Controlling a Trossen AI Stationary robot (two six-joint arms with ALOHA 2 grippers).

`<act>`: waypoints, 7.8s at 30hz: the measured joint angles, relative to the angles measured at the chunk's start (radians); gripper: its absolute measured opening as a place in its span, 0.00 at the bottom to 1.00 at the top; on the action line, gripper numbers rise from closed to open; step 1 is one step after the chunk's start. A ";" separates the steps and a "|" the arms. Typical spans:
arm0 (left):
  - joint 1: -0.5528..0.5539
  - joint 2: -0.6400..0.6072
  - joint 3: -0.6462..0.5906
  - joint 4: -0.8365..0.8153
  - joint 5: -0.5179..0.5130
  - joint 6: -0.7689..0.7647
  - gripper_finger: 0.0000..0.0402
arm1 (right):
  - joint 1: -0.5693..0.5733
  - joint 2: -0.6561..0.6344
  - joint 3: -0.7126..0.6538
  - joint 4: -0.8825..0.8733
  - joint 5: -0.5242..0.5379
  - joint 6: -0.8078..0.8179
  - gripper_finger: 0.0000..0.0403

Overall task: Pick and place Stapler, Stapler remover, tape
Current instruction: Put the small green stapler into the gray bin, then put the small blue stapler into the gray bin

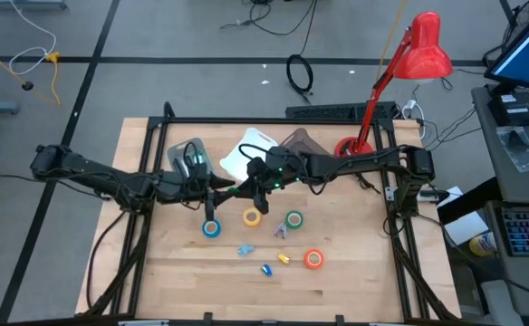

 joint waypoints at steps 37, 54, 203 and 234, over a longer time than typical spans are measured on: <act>0.008 0.000 0.000 -0.036 0.028 -0.008 0.13 | -0.004 0.000 0.000 -0.014 0.003 -0.004 0.37; 0.098 -0.065 0.017 -0.279 -0.026 -0.063 0.13 | -0.063 -0.002 0.000 -0.470 0.003 -0.065 0.61; -0.123 0.587 0.832 -1.042 0.047 0.112 0.44 | -0.119 -0.841 -0.801 -0.018 0.131 0.101 0.58; -0.251 0.964 0.835 -0.604 0.306 0.631 0.44 | -0.119 -0.841 -0.801 -0.106 0.129 0.056 0.58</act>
